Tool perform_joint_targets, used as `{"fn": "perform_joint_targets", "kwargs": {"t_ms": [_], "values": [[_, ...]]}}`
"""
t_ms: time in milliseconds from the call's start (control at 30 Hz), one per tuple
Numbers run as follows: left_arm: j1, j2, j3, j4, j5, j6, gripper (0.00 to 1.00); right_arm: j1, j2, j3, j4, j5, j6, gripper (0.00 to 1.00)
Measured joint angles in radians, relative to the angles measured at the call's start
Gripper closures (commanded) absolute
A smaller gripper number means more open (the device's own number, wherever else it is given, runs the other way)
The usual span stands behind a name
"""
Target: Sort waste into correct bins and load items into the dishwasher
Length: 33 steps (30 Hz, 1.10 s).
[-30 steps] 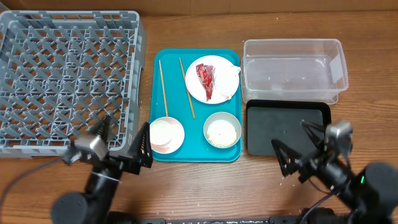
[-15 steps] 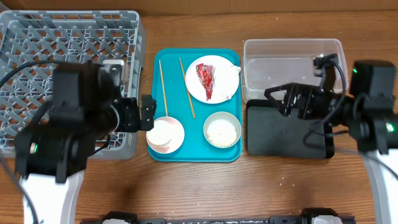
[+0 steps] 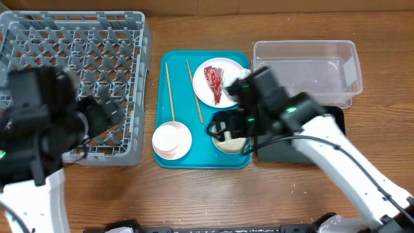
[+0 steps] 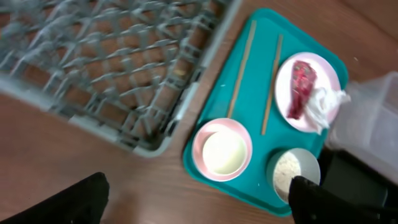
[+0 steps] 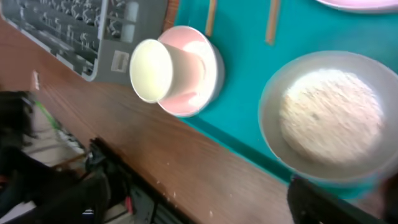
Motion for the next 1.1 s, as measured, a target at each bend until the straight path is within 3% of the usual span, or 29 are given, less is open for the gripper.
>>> {"fn": "perform_joint_targets", "kwargs": {"t_ms": [267,333,600,733,800,833,1100], "values": [[0.13,-0.037,0.001,-0.035,0.021,-0.008,0.08,0.216,0.113,0.0,0.172,0.196,0.048,0.25],[0.15,-0.059,0.001,-0.001,0.052,0.003,0.0,0.246,0.149,0.0,0.208,0.231,0.054,0.27],[0.161,-0.169,0.004,0.004,0.121,0.031,0.0,0.285,0.298,0.0,0.335,0.27,0.06,0.38],[0.161,-0.167,0.005,-0.015,0.129,0.033,0.0,0.285,0.328,0.0,0.38,0.273,0.06,0.49],[0.161,-0.161,0.005,-0.027,0.129,0.034,0.0,0.285,0.335,0.0,0.404,0.282,0.063,0.64],[0.161,-0.16,0.005,-0.031,0.129,0.034,0.0,0.285,0.337,0.0,0.411,0.286,0.066,0.66],[0.161,-0.159,0.005,-0.041,0.132,0.034,0.0,0.285,0.344,0.0,0.425,0.297,0.063,0.64]]}}
